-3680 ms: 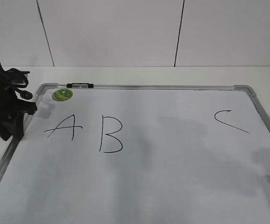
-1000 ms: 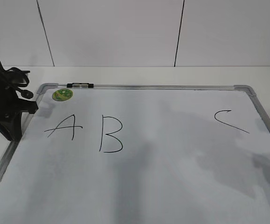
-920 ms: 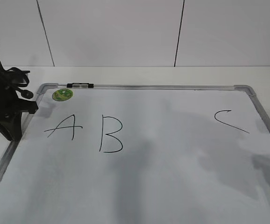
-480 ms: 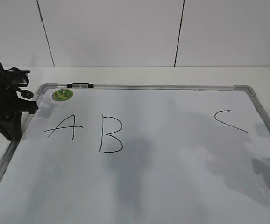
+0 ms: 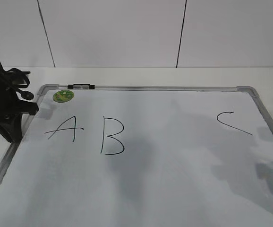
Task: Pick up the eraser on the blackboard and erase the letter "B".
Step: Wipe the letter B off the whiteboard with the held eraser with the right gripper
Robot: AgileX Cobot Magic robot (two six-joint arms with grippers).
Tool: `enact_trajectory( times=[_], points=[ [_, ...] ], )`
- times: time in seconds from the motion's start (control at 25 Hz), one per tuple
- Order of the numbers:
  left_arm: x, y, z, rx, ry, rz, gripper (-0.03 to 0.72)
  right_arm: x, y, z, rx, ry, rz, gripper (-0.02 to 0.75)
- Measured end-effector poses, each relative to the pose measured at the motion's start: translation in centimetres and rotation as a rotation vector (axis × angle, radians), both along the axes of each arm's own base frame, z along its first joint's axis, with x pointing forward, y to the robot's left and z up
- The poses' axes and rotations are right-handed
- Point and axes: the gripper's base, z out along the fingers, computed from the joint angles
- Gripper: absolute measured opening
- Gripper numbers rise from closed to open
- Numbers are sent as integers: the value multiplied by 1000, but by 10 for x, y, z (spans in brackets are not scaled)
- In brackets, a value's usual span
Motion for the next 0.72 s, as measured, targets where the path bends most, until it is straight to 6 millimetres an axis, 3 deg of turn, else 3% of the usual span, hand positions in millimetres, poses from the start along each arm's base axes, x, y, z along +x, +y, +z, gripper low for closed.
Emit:
enact_trajectory(
  times=[0.36,0.72],
  points=[
    [0,0,0,0,0,0,80,1,0,-1,0,5,2,635],
    [0,0,0,0,0,0,80,1,0,-2,3,6,4,566]
  ],
)
